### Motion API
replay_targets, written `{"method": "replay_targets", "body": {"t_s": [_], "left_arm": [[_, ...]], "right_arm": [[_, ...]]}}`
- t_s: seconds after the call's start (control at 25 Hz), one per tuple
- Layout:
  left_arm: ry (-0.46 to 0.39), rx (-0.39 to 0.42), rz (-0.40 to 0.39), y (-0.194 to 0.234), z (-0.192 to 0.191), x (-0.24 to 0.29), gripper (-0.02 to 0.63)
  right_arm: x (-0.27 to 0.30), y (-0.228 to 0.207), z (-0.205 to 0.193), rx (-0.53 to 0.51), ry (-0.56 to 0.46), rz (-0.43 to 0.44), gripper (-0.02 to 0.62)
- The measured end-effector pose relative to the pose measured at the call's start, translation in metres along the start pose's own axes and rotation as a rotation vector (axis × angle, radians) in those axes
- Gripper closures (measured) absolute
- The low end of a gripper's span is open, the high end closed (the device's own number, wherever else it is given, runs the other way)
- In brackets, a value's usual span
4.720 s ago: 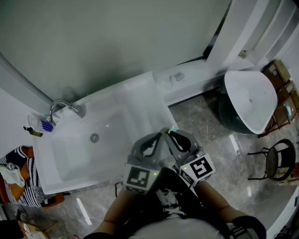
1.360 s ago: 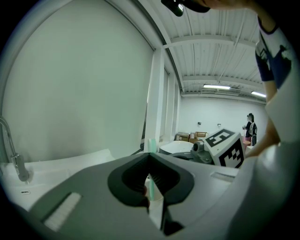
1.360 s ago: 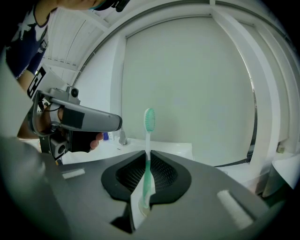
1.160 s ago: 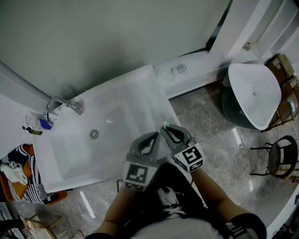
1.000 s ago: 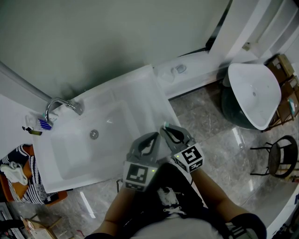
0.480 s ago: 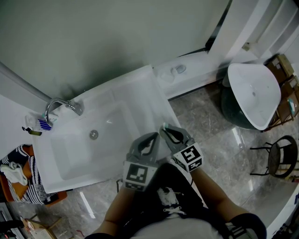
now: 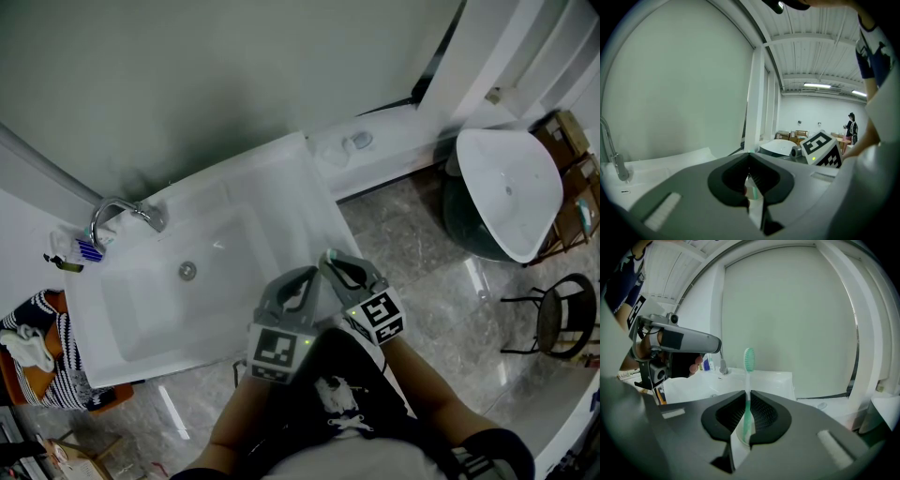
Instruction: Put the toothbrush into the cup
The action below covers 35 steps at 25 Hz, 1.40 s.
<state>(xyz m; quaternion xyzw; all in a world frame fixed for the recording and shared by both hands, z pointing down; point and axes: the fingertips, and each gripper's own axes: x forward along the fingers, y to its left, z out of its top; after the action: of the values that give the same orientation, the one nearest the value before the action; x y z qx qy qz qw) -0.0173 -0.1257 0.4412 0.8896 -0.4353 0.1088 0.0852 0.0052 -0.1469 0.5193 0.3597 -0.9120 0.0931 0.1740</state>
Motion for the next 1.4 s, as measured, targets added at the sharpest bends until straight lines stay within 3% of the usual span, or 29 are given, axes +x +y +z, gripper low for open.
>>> {"method": "replay_targets", "body": {"t_s": [1.4], "left_arm": [[-0.002,-0.001,0.008,-0.004,0.000,-0.004,0.606]], "right_arm": [[0.000,-0.003,-0.024,-0.004,0.068,0.001,0.560]]}}
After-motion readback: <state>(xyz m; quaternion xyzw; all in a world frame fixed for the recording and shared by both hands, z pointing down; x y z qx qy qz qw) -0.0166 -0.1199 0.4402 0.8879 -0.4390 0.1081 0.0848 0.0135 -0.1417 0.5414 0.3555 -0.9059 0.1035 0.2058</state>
